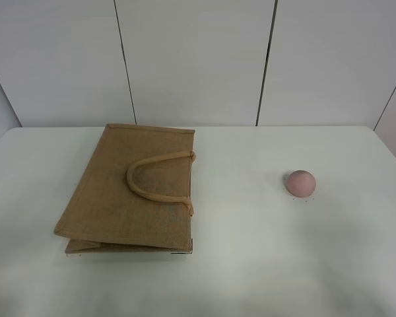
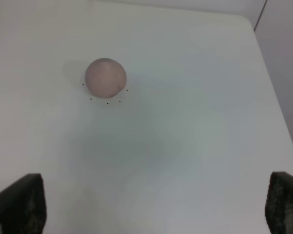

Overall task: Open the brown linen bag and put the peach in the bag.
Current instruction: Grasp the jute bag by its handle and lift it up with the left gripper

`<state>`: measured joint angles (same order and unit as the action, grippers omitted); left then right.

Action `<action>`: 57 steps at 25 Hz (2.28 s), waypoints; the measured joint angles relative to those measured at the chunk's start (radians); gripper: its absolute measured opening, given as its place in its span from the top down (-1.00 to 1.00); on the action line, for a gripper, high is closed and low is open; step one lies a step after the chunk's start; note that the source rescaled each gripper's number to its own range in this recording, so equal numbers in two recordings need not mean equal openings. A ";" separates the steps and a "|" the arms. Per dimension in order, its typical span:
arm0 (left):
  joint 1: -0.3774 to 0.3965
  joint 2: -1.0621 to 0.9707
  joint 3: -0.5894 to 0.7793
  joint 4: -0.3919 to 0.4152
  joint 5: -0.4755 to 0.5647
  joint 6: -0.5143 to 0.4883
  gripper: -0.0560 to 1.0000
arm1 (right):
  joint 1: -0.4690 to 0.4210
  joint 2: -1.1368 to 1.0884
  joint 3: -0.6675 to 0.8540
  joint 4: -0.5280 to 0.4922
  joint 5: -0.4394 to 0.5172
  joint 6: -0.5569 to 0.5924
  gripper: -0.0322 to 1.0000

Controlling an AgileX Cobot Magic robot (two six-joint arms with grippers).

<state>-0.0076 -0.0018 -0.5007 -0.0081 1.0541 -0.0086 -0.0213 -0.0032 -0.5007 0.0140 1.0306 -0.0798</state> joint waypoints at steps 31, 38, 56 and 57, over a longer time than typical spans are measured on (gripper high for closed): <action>0.000 1.087 -0.511 0.000 -0.033 0.024 -1.00 | 0.000 0.000 0.000 0.000 0.000 0.000 -1.00; 0.000 1.518 -0.817 0.000 -0.036 0.027 -1.00 | 0.000 0.000 0.000 0.000 0.000 0.000 -1.00; -0.245 2.020 -1.187 -0.021 -0.033 -0.157 -1.00 | 0.000 0.000 0.000 0.000 0.000 0.000 -1.00; -0.262 2.037 -1.197 -0.022 -0.036 -0.163 -1.00 | 0.000 0.000 0.000 0.000 0.000 0.000 -1.00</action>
<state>-0.2701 2.0351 -1.6980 -0.0302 1.0180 -0.1711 -0.0213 -0.0032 -0.5007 0.0140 1.0306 -0.0795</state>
